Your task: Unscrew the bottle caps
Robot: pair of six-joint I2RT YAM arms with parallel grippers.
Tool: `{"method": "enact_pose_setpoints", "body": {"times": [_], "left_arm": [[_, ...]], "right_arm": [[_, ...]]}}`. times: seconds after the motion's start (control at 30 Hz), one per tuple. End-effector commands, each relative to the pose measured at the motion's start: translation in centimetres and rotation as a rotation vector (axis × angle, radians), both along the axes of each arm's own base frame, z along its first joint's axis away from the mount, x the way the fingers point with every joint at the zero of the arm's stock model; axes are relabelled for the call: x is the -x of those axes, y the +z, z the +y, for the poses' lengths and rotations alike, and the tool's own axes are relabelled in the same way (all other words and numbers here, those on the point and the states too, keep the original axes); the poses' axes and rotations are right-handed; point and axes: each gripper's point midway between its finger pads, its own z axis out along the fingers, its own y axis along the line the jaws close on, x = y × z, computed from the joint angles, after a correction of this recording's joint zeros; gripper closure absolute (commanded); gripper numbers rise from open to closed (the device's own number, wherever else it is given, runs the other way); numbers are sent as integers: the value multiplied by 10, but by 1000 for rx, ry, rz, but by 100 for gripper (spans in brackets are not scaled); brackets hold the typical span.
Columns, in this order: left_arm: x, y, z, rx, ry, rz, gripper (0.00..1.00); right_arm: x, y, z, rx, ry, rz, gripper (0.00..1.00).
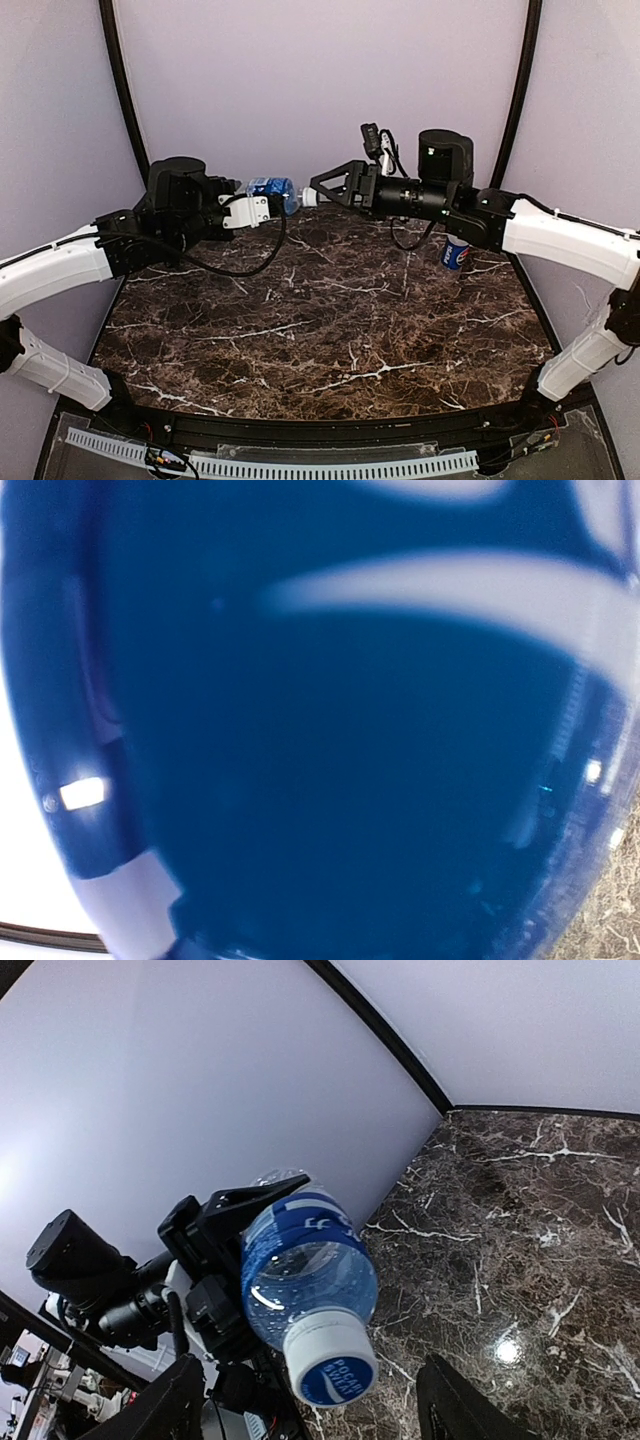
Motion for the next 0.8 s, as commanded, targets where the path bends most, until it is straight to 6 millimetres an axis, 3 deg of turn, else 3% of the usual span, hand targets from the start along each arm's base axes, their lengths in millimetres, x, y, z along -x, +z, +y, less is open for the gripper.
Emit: {"method": "enact_pose_setpoints", "body": {"times": [0.0,0.3,0.47,0.67,0.7,0.77], "left_arm": [[4,15,3,26,0,-45,89],[4,12,0,20,-10,-46,89],[4,13,0,19,-11,-49,89],[5,11,0,13,-17,-47,89],[5,11,0,13,-17,-46,89],[6,10,0,9,-20,-44,89]], "right_arm": [[-14,-9,-2,10,-48,78,28],[-3,-11,19,-7,87,108,44],[-3,-8,21,-23,92,101,65],[-4,-4,19,-27,84,73,70],[-3,-3,19,-26,88,66,74],[-2,-1,19,-25,94,31,92]]}}
